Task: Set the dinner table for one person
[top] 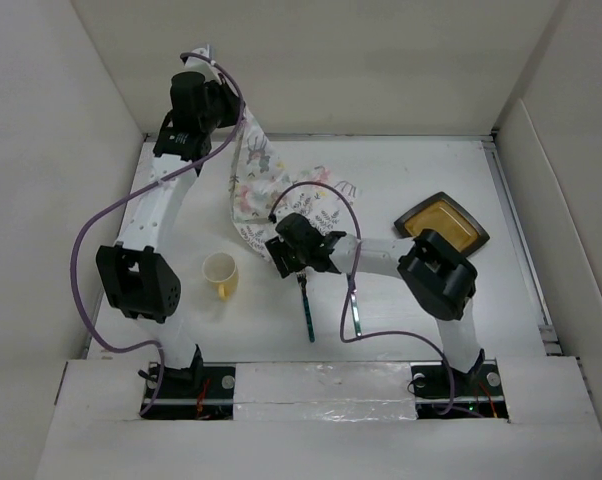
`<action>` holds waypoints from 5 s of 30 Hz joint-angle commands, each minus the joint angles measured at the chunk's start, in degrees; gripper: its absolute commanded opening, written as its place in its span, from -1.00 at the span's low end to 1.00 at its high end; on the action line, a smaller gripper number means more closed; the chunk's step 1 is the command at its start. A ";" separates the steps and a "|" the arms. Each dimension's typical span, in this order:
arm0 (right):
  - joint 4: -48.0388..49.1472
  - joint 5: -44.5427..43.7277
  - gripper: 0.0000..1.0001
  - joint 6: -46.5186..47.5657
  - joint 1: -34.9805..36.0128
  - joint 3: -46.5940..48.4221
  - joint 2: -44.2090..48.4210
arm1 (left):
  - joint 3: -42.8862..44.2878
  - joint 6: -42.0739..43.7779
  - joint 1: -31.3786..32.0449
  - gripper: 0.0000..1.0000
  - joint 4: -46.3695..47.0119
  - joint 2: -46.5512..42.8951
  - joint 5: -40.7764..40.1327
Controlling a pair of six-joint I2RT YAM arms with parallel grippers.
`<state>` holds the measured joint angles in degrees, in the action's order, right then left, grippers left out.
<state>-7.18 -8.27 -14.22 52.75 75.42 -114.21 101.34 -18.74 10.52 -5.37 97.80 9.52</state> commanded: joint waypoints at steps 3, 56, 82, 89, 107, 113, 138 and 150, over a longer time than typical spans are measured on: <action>-4.23 0.44 0.33 1.83 -0.71 7.80 -6.10 | 7.64 2.31 -1.38 -1.00 1.15 2.04 -5.65; -15.84 -5.53 -0.86 -1.96 -16.01 19.15 -12.08 | -26.81 -3.32 -3.05 -1.00 9.76 -13.60 -7.67; -0.31 0.01 0.19 -0.72 -23.93 -0.35 4.17 | -26.81 -6.22 -3.05 -1.00 9.06 -9.73 -2.14; -1.08 -0.34 0.19 -0.98 -20.67 -0.71 1.01 | -27.25 -5.78 -3.05 -1.00 9.23 -9.64 -3.19; -2.14 0.18 -0.41 -4.32 -19.44 -1.06 -0.66 | -27.33 -5.60 -3.05 -1.00 9.23 -10.35 -3.63; -1.26 1.24 -0.01 -5.64 -18.91 -3.26 0.40 | -27.34 -5.69 -3.05 -1.00 9.32 -10.26 -3.63; -9.24 -5.53 -1.00 1.12 -24.89 3.67 42.75 | -26.28 -28.52 -17.10 -1.00 19.23 -25.11 18.59; -14.09 -0.18 -1.00 2.18 -32.79 17.65 46.56 | -35.06 -40.23 -27.31 -1.00 26.81 -32.15 23.27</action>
<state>-19.22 -10.90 -13.26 22.52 90.32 -62.94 68.14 -56.55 -16.60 18.15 65.19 31.92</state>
